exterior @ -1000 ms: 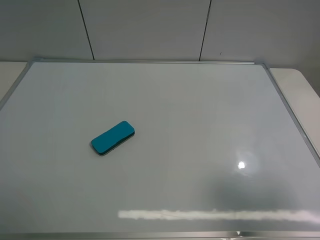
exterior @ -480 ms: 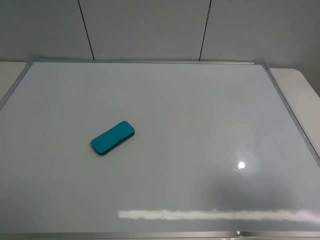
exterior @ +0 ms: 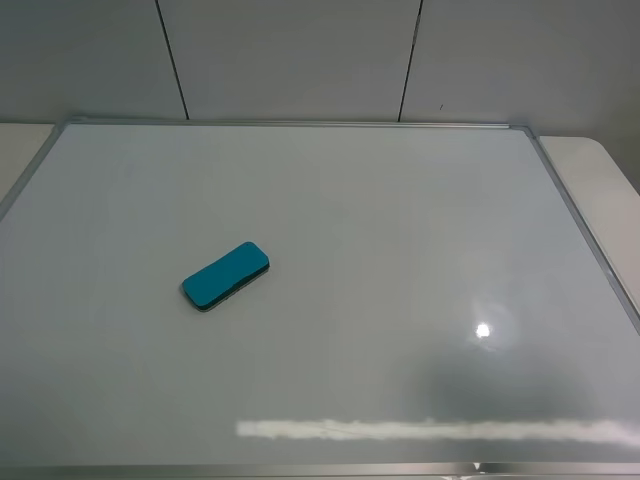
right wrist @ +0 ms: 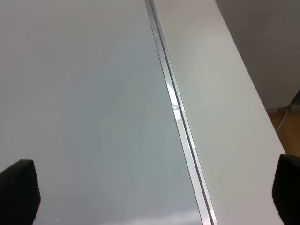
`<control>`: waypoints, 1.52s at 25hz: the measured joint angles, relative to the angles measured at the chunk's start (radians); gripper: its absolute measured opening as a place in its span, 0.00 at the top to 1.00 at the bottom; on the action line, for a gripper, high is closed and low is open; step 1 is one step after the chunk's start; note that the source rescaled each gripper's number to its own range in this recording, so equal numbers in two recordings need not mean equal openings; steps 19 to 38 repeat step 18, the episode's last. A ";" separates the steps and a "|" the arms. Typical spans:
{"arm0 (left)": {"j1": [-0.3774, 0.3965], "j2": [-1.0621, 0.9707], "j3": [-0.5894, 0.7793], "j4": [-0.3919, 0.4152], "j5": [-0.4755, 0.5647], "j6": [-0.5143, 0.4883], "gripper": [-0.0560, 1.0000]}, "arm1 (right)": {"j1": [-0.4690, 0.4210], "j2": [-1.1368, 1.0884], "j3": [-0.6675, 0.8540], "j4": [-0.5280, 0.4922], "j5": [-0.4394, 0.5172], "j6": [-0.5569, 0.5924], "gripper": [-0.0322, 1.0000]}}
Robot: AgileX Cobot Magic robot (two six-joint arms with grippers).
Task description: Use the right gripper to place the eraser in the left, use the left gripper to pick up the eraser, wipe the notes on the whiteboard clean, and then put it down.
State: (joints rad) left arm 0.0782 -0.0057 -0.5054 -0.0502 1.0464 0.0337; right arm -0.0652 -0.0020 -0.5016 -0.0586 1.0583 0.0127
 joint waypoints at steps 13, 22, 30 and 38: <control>0.000 0.000 0.000 0.002 0.000 0.000 0.00 | 0.000 0.000 0.000 0.000 0.000 0.000 0.00; 0.000 0.000 0.000 0.002 0.000 0.000 0.00 | 0.000 0.000 0.000 0.000 0.000 0.000 0.00; 0.000 0.000 0.000 0.002 0.000 0.000 0.00 | 0.000 0.000 0.000 0.000 0.000 0.000 0.00; 0.000 0.000 0.000 0.002 0.000 0.000 0.00 | 0.000 0.000 0.000 0.000 0.000 0.000 0.00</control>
